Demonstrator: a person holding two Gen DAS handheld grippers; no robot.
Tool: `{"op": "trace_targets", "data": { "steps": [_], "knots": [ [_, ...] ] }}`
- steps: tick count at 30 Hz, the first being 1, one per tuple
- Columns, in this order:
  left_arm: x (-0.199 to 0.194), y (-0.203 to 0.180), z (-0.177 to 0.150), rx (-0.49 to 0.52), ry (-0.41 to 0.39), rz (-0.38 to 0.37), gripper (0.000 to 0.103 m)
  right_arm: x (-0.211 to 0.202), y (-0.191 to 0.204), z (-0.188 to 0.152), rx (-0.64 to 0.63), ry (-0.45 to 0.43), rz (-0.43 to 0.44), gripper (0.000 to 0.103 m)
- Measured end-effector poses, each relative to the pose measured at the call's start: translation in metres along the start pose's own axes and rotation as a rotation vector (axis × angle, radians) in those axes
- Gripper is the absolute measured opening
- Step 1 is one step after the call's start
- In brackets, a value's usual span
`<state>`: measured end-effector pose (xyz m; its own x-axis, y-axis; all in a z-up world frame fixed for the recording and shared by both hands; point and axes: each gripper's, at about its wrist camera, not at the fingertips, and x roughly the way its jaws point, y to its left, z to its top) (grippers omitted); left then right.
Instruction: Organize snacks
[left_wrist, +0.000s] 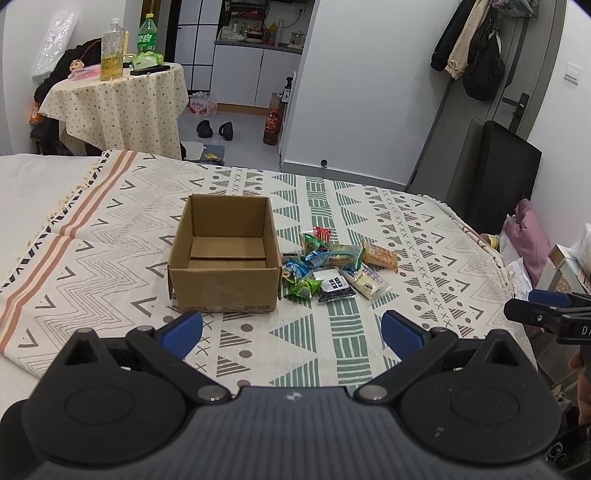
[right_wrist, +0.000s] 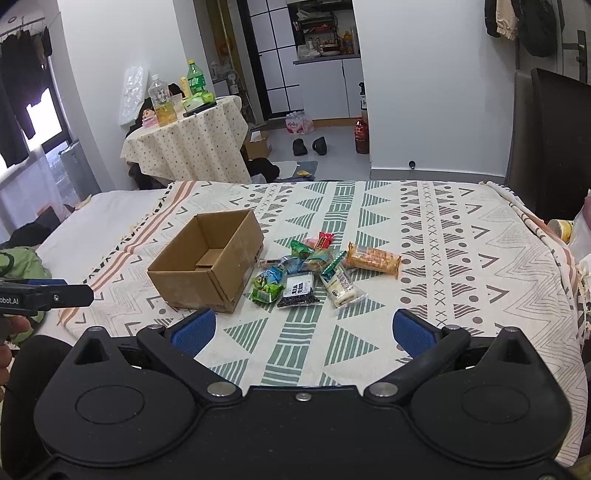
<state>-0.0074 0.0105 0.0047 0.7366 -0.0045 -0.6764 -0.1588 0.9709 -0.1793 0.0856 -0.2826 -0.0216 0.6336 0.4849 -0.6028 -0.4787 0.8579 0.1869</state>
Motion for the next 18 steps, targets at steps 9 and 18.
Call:
{"op": "trace_targets", "data": {
  "steps": [9, 18],
  "knots": [
    [0.006, -0.006, 0.004, 0.017, -0.006, -0.001, 0.103, 0.006, -0.002, 0.003, -0.013, 0.01, 0.025, 0.103],
    [0.025, -0.012, 0.008, 0.029, 0.017, -0.014, 0.103, 0.021, -0.011, 0.009, -0.004, 0.023, 0.059, 0.103]
  ]
}}
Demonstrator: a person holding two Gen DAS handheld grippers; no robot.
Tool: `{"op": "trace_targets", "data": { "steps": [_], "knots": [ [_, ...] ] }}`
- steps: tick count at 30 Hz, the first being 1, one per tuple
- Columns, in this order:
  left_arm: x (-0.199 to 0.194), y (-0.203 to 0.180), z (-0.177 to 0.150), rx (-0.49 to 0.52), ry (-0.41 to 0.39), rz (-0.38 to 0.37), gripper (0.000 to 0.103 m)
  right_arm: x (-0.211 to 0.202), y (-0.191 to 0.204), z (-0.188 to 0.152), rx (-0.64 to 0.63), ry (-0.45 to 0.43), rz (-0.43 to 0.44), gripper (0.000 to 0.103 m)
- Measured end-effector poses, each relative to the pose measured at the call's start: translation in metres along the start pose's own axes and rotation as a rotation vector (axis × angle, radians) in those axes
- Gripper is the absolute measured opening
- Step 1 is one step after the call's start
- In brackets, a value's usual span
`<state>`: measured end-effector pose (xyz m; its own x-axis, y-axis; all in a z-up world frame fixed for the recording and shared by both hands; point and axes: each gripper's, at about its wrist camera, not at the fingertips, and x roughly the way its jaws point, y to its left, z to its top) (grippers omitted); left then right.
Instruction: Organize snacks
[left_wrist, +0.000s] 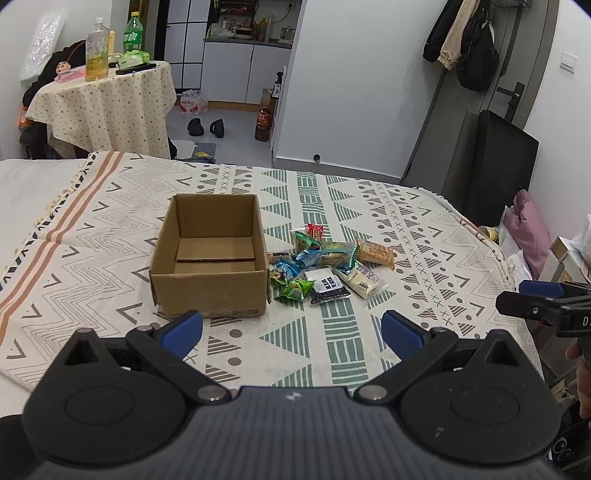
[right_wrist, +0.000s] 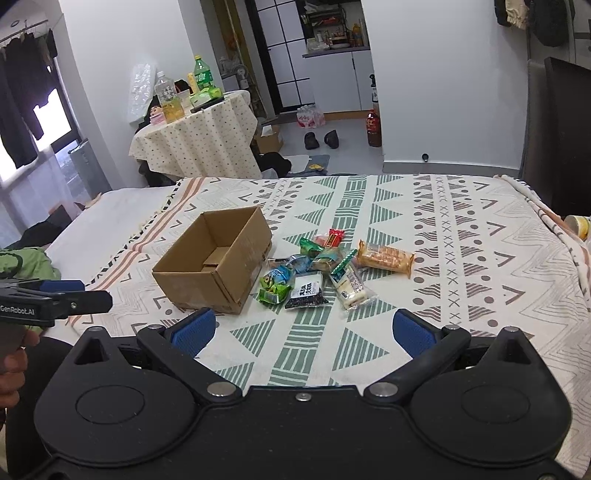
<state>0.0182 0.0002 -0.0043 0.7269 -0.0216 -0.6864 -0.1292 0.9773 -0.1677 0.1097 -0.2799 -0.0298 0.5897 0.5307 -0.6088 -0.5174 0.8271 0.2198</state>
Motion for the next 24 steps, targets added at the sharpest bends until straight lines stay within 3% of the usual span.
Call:
{"op": "trace_targets", "data": {
  "steps": [14, 24],
  "knots": [
    [0.041, -0.007, 0.014, -0.015, 0.021, -0.008, 0.102, 0.033, -0.023, 0.017, 0.007, 0.031, 0.0, 0.103],
    [0.077, -0.014, 0.022, -0.034, 0.036, -0.064, 0.1, 0.069, -0.037, 0.022, -0.026, 0.041, 0.016, 0.101]
  ]
}}
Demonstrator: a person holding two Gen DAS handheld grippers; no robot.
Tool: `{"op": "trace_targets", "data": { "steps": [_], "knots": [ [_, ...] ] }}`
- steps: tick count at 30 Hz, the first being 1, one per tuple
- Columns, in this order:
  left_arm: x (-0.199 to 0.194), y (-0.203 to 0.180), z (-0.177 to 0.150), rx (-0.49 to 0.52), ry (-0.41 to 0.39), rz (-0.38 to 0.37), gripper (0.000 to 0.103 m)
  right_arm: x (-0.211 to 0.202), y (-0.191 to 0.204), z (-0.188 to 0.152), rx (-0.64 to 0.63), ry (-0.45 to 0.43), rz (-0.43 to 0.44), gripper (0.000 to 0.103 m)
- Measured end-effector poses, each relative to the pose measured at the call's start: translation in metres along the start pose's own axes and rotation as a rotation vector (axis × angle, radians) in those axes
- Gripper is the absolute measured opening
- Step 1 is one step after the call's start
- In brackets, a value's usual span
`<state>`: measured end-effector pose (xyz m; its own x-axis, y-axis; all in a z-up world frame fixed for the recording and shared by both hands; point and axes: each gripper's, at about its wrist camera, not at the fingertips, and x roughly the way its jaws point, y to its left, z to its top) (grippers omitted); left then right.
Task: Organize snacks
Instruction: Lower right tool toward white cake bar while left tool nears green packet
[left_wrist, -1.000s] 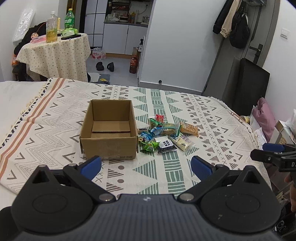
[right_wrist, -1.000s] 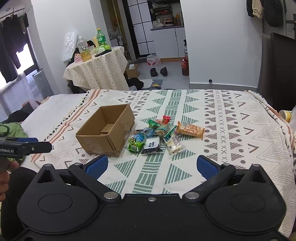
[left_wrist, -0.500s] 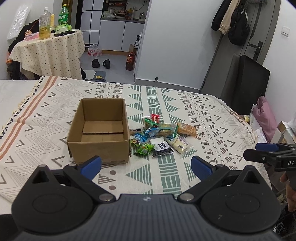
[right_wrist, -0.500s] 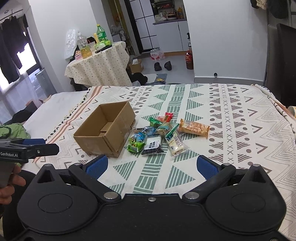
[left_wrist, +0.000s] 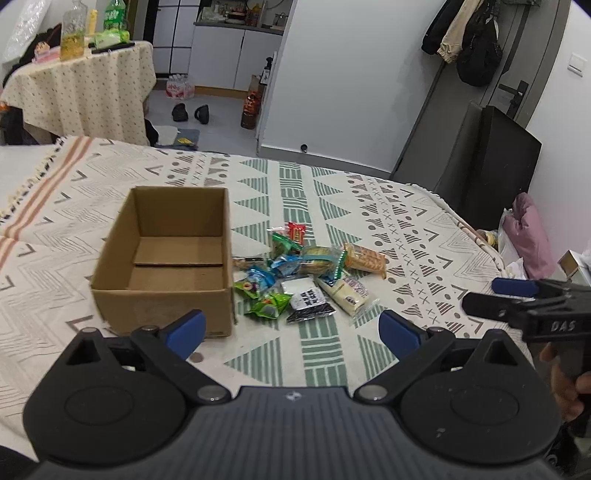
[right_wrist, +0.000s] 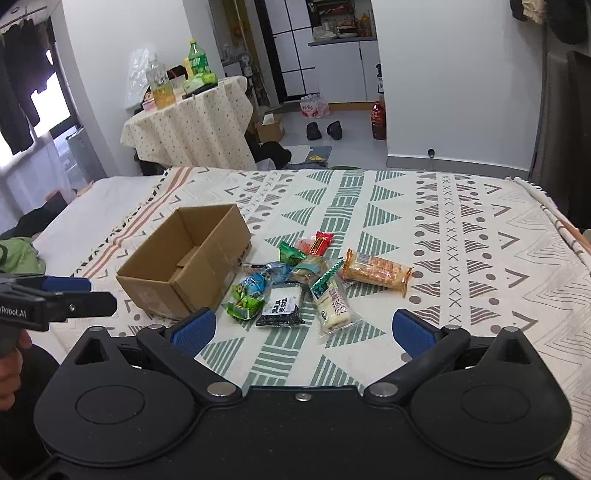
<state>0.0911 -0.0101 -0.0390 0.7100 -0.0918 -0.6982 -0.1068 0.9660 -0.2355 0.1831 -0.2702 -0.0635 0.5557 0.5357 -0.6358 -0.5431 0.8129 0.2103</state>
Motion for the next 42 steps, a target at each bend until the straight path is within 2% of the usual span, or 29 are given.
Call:
{"op": "trace_targets", "data": {
  "steps": [4, 9, 16, 22, 26, 33, 42],
  "knots": [
    [0.018, -0.005, 0.002, 0.007, 0.003, -0.018, 0.096, 0.014, -0.007, -0.001, 0.024, -0.01, 0.009, 0.095],
    [0.047, -0.012, 0.003, 0.012, 0.015, -0.05, 0.086, 0.025, -0.021, -0.011, 0.067, -0.04, -0.005, 0.094],
    [0.092, -0.02, 0.005, 0.025, 0.042, -0.029, 0.062, 0.042, -0.041, -0.015, 0.122, -0.045, 0.001, 0.091],
    [0.123, -0.033, 0.003, 0.053, 0.024, 0.078, 0.061, 0.059, -0.061, -0.02, 0.135, -0.016, 0.011, 0.091],
    [0.145, -0.033, 0.004, 0.047, 0.026, 0.122, 0.061, 0.08, -0.068, -0.021, 0.132, 0.017, 0.039, 0.084],
    [0.172, -0.028, 0.002, -0.003, 0.044, 0.216, 0.061, 0.123, -0.077, -0.017, 0.112, 0.075, 0.117, 0.08],
    [0.199, -0.012, 0.0, -0.081, 0.149, 0.303, 0.059, 0.168, -0.076, -0.014, 0.082, 0.132, 0.227, 0.08]
  ]
}}
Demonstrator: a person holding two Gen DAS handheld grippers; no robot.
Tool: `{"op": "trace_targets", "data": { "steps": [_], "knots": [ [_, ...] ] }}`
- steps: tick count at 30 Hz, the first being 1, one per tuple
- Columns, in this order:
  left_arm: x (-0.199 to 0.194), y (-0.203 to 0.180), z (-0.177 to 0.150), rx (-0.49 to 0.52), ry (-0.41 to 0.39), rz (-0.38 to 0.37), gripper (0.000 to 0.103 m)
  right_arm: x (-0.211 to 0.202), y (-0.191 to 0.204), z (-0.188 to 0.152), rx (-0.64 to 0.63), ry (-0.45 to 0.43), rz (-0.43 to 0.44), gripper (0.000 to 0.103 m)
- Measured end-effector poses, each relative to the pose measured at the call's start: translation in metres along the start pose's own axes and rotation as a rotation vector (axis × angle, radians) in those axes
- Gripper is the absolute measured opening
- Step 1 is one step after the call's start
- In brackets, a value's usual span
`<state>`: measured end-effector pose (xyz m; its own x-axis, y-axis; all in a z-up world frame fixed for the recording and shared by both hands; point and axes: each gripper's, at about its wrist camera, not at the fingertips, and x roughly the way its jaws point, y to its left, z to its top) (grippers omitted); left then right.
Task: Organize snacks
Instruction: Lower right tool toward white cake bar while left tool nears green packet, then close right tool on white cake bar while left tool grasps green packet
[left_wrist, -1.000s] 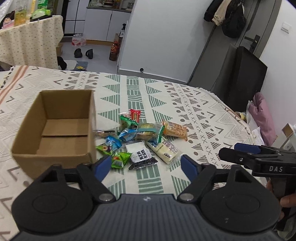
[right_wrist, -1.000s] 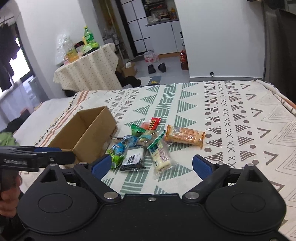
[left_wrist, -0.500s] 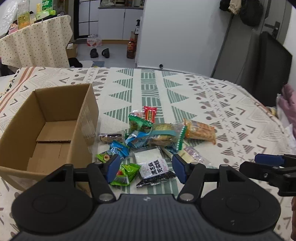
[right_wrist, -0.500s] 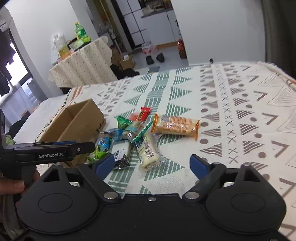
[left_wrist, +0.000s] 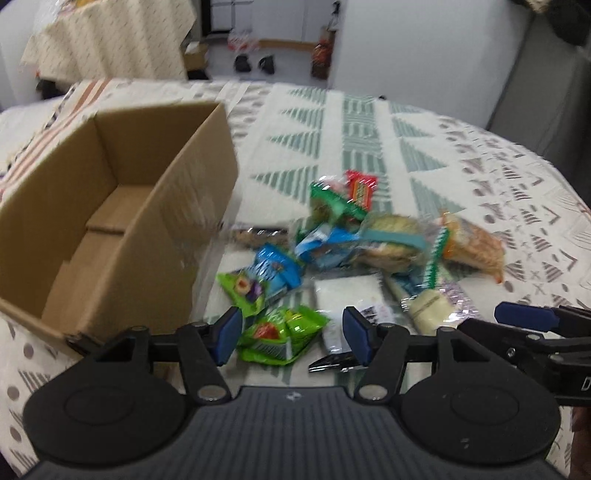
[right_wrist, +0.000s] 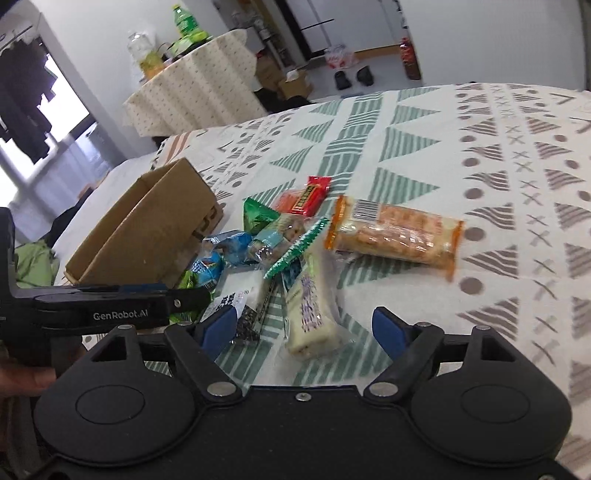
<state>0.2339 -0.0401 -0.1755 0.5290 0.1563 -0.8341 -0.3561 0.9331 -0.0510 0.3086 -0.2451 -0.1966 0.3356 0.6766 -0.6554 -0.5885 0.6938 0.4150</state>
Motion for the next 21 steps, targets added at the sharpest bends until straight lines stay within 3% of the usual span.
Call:
{"op": "trace_targets", "data": {
  "steps": [3, 12, 16, 19, 21],
  "knots": [
    [0.007, 0.005, 0.0, -0.028, 0.004, 0.01, 0.058, 0.016, 0.001, 0.004, -0.03, 0.005, 0.025, 0.08],
    [0.018, 0.016, -0.004, -0.127, 0.024, -0.039, 0.058, 0.041, 0.016, -0.005, -0.203, 0.09, -0.047, 0.08],
    [0.021, 0.02, -0.005, -0.154, 0.02, -0.062, 0.048, 0.04, 0.021, -0.008, -0.246, 0.068, -0.086, 0.066],
    [0.02, 0.023, -0.007, -0.156, -0.001, -0.08, 0.039, 0.039, 0.021, -0.01, -0.251, 0.038, -0.145, 0.04],
    [0.016, 0.025, -0.009, -0.162, -0.017, -0.095, 0.034, 0.031, 0.02, -0.012, -0.233, 0.035, -0.146, 0.037]
  ]
}}
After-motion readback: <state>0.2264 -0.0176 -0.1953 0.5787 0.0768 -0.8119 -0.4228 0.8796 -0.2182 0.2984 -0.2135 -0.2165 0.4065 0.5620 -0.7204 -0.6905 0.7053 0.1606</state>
